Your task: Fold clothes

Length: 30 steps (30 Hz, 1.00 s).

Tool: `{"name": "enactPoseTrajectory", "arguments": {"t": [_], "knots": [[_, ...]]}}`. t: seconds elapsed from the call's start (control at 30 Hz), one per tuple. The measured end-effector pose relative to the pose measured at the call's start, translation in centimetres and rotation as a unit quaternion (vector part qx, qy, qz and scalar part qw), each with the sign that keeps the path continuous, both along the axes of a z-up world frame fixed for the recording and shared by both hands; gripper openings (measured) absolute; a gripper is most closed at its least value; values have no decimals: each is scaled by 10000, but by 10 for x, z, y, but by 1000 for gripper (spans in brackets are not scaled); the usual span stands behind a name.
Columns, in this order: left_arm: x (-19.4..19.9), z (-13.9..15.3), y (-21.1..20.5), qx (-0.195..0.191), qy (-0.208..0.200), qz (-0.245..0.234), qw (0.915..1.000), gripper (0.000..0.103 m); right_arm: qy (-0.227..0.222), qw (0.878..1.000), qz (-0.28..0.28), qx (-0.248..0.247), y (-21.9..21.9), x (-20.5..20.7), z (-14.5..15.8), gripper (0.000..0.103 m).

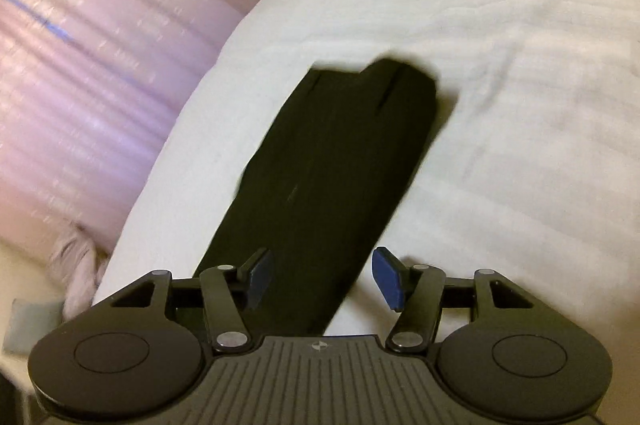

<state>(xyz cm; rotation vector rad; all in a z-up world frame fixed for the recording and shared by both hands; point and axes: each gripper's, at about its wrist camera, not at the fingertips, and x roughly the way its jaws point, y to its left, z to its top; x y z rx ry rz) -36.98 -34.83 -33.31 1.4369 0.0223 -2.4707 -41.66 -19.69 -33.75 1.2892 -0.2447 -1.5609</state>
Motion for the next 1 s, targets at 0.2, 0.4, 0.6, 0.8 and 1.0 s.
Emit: {"name": "enactPoseTrajectory", "arguments": {"t": [0.2,0.4,0.6,0.8,1.0], "knots": [[-21,-22,-10,163,-150,182,9996,22,-757,9959,-337,360,-52,-71,-37,12],[-19,-26,-15,385,-241,441,9980,22,-412,9976,229,505,-84,-86,-36,12],[40,-32,12,554,-603,794,9935,24,147,9973,58,718,-33,-60,-6,47],[131,-27,51,644,-903,1525,9821,28,486,9967,608,230,12,48,44,47],[229,-23,88,638,-1155,2421,9612,28,297,9836,1729,427,7,168,14,47]]}}
